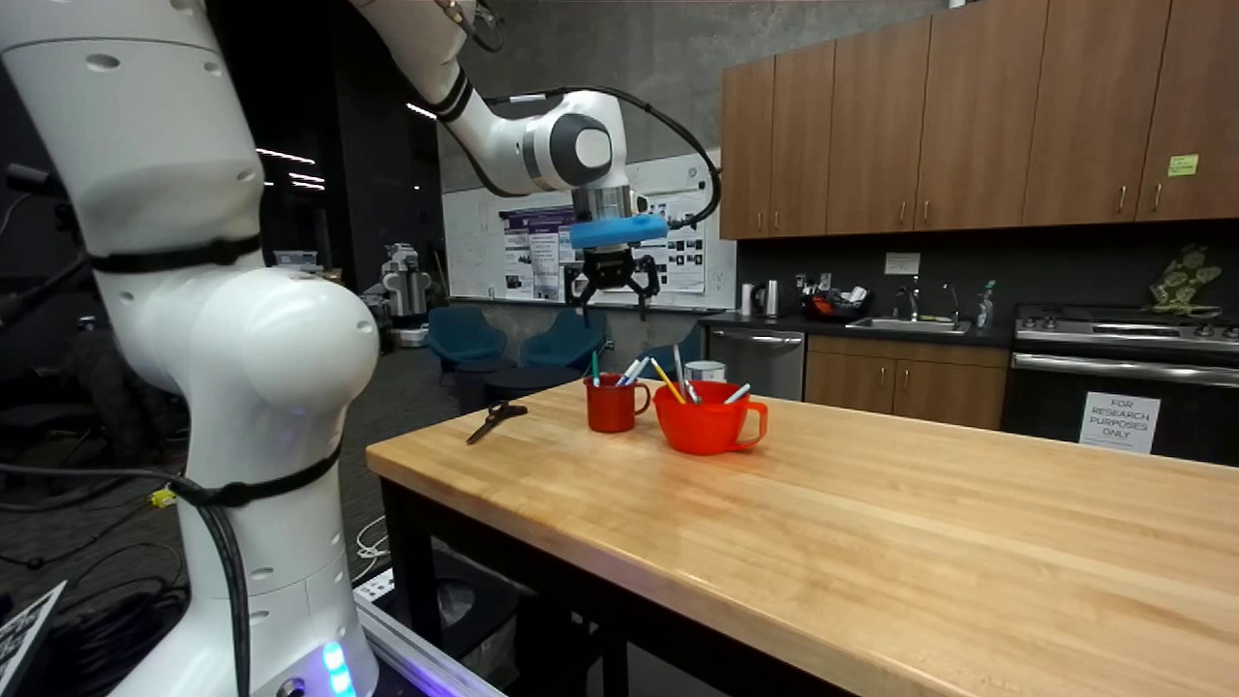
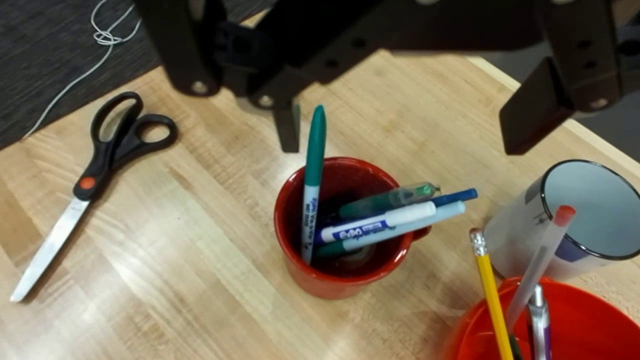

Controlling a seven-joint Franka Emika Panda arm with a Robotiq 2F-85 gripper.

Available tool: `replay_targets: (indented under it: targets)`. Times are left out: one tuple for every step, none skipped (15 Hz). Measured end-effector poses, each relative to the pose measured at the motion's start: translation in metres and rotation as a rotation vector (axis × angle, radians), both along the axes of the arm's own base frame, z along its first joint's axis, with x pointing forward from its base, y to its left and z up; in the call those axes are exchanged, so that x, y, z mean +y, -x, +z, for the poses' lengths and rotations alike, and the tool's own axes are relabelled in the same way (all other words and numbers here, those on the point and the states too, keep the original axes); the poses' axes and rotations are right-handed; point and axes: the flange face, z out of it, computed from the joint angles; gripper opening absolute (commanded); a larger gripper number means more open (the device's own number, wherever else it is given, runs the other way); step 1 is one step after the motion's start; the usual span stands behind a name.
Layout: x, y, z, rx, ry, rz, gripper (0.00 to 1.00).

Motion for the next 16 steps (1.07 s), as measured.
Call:
replay_targets:
  targets:
    - [-0.001, -0.003, -0.001, 0.007, -0.014, 0.010, 1.00]
    - [-0.002, -0.007, -0.002, 0.014, -0.026, 0.018, 1.00]
    - [-0.003, -0.011, -0.003, 0.023, -0.036, 0.024, 1.00]
    - [-0.005, -0.015, -0.005, 0.030, -0.042, 0.029, 1.00]
    - [-0.007, -0.020, -0.007, 0.037, -0.045, 0.032, 1.00]
    - [-0.009, -0.024, -0.009, 0.043, -0.043, 0.032, 1.00]
    - [-0.013, -0.029, -0.012, 0.049, -0.042, 0.030, 1.00]
    - [-0.016, -0.034, -0.015, 0.053, -0.040, 0.025, 1.00]
    - [-0.020, -0.038, -0.017, 0.057, -0.038, 0.020, 1.00]
    - [-0.024, -0.042, -0.020, 0.062, -0.037, 0.017, 1.00]
    - [-0.028, -0.046, -0.022, 0.067, -0.035, 0.014, 1.00]
    - [-0.032, -0.050, -0.025, 0.074, -0.034, 0.010, 1.00]
    - [-0.035, -0.053, -0.027, 0.083, -0.034, 0.007, 1.00]
    - [-0.039, -0.057, -0.029, 0.091, -0.033, 0.003, 1.00]
    - [-0.042, -0.060, -0.032, 0.099, -0.033, 0.000, 1.00]
    - [-0.045, -0.063, -0.033, 0.106, -0.033, -0.003, 1.00]
